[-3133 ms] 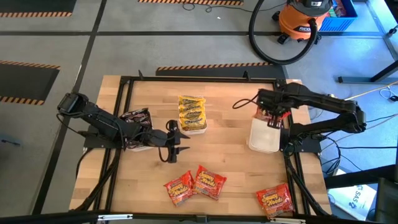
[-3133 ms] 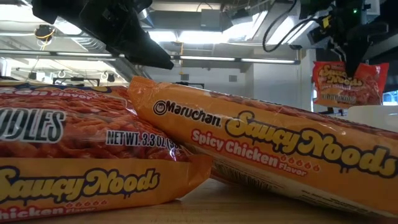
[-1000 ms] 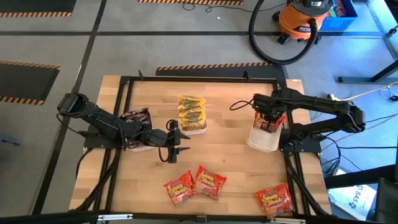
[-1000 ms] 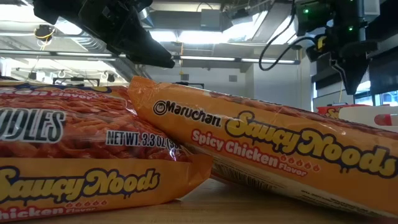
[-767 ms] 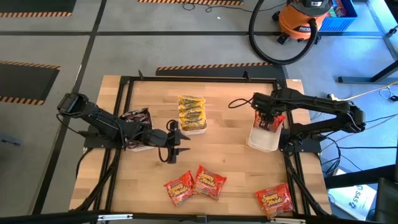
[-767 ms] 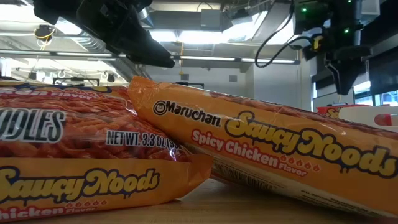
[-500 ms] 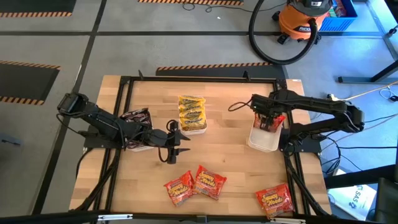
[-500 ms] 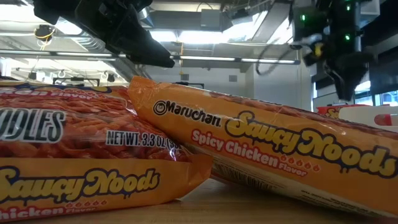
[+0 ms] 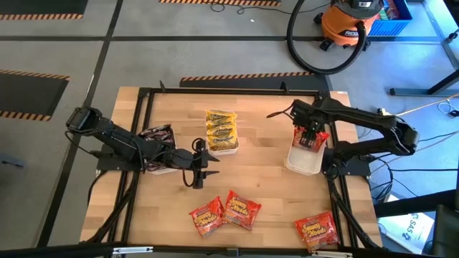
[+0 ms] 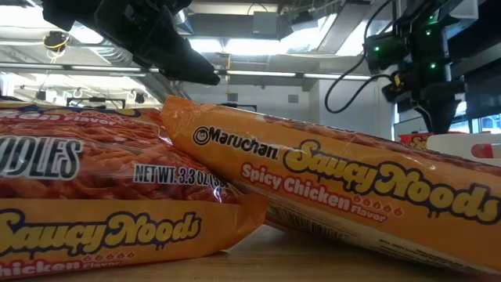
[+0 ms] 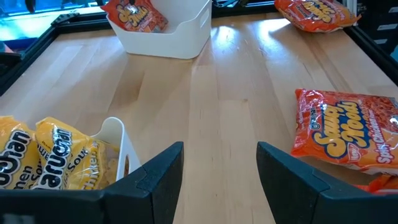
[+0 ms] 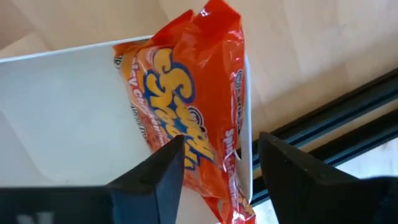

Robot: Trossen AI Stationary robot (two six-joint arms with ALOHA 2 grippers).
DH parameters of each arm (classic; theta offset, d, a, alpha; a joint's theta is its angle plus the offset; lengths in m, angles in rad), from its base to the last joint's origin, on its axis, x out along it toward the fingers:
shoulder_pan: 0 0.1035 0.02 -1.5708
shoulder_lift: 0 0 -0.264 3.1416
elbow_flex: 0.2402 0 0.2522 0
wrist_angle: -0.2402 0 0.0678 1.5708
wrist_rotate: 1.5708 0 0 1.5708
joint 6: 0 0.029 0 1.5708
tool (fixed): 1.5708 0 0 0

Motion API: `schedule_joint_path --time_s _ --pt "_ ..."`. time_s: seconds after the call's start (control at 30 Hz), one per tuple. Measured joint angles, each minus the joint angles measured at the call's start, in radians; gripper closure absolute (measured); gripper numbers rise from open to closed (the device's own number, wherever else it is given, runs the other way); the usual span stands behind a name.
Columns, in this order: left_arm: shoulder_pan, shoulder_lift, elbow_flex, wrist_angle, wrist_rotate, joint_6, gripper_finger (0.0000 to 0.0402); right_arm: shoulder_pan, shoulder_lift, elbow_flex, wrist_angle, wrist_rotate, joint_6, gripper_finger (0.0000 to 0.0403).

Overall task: Sort Maruchan noodles
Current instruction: Put the top right orange noodle pack into the right white bin

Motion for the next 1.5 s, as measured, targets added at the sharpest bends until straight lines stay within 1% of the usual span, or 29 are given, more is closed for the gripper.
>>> schedule_joint_path --time_s 0.07,0.3,0.47,0.53,0.63,0.7,0.8,0.93,1.07,1.2,1.37,1.5 --pt "0.0 0.0 0.0 0.0 0.0 0.003 0.0206 -0.005 0.012 0.0 0.0 -0.021 -0.004 0.0238" --pt "0.0 0.0 0.0 0.0 0.0 0.003 0.0206 -0.002 0.062 0.0 0.013 -0.034 -0.03 0.0309" --pt "0.0 0.0 0.0 0.0 0.0 0.003 0.0206 -0.001 0.071 0.0 0.011 -0.05 -0.044 0.0377" --pt "0.0 0.0 0.0 0.0 -0.001 0.009 0.0206 -0.001 0.071 0.0 0.006 -0.058 -0.04 0.0396" --pt "0.0 0.0 0.0 0.0 -0.004 0.011 0.0206 0.0 0.07 0.013 -0.031 -0.06 0.012 0.0394" --pt "0.0 0.0 0.0 0.0 -0.007 0.011 0.0206 0.016 0.07 0.026 -0.061 -0.053 0.036 0.04" --pt "0.0 0.0 0.0 0.0 -0.008 0.012 0.0206 0.05 0.07 0.057 -0.109 0.0 0.08 0.0401" --pt "0.0 0.0 0.0 0.0 -0.009 0.012 0.0206 0.103 0.07 0.102 -0.15 0.027 0.153 0.0402" --pt "0.0 0.0 0.0 0.0 -0.009 0.012 0.0206 0.161 0.07 0.13 -0.184 0.113 0.258 0.0402" --pt "0.0 0.0 0.0 0.001 -0.009 0.011 0.0206 0.198 0.071 0.119 -0.169 0.117 0.331 0.0403" --pt "0.0 0.0 0.0 0.001 -0.009 0.011 0.0206 0.195 0.077 0.064 -0.112 0.099 0.381 0.0403" --pt "0.0 0.0 0.0 0.001 -0.009 0.01 0.0206 0.195 0.077 0.055 -0.109 0.124 0.42 0.0403"
